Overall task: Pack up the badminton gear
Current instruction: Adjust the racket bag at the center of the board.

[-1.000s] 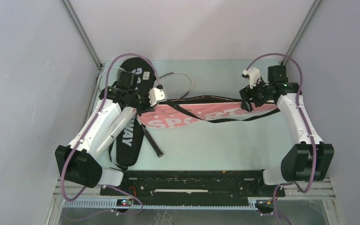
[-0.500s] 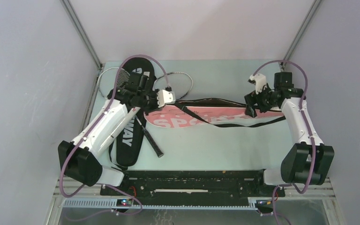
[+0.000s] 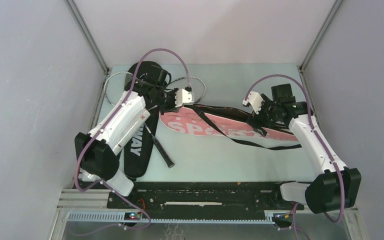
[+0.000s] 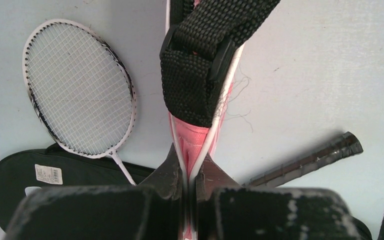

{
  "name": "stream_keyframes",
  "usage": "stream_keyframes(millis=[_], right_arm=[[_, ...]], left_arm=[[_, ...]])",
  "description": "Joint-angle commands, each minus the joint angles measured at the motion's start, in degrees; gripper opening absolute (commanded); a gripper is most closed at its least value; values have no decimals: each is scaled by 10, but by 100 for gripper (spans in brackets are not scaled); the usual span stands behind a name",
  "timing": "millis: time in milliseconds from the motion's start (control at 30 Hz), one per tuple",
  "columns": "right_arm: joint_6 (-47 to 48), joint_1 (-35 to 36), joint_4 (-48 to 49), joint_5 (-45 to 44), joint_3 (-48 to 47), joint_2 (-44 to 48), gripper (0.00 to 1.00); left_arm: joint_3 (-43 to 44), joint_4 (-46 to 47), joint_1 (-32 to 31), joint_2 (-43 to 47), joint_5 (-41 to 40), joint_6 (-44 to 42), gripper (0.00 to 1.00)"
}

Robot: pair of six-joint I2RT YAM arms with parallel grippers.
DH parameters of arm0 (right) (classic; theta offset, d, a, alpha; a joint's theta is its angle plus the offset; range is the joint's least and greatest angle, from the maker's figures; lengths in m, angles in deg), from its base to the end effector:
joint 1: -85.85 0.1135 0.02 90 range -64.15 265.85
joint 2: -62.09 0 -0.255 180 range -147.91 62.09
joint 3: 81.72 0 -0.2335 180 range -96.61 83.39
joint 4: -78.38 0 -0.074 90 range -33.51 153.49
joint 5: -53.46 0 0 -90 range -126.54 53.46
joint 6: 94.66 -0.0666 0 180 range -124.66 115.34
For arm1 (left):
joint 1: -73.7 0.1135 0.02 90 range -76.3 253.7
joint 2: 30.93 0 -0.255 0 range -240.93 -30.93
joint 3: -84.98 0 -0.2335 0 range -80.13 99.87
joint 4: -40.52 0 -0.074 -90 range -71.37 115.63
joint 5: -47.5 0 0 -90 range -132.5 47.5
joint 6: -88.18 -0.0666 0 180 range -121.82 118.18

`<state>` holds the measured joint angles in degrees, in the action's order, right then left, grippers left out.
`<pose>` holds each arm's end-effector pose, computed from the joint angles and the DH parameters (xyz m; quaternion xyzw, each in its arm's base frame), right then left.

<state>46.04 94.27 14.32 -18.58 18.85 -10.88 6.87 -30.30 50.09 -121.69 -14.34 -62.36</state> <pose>0.2452 0.0571 0.2676 -0.5058 0.8036 0.0404 0.3111 0.2801 -0.1568 0.2990 0.6746 0.6523 -0.1424 0.3149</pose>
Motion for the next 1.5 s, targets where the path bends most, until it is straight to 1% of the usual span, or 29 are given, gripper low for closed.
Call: stream_keyframes(millis=[0,200,367,467,567,700,767,833,933,1100,1233,1467], right_arm=[[62,11,-30,-35,-24,28,96],[53,18,-83,-21,-53,79,96],[0,1,-103,-4,-77,134,96],[-64,-48,-82,-15,-78,149,94],[-112,-139,-72,-1,-78,148,92],[-156,-264,-59,24,-65,125,90],[-162,-319,-56,47,-62,105,90],[-159,-360,-54,56,-62,83,89],[-153,-400,-46,45,-62,49,88],[-141,-439,-35,27,-63,-8,86],[-128,-459,-32,38,-62,-47,84],[-125,-467,-6,36,-62,-99,82]], left_arm=[[47,-37,-5,-15,42,-7,0],[88,-44,-5,-32,16,4,0],[103,-45,-6,-35,4,15,0],[103,-46,-6,-31,-4,21,0],[92,-45,-6,-19,-7,24,0],[73,-38,-6,-5,-9,28,0],[69,-37,-6,0,-12,28,0],[63,-35,-6,4,-14,28,0],[53,-28,-6,9,-12,26,0],[43,-20,-6,14,-7,25,0],[45,-20,-6,14,-11,27,1],[45,-17,-7,12,-10,26,1]])
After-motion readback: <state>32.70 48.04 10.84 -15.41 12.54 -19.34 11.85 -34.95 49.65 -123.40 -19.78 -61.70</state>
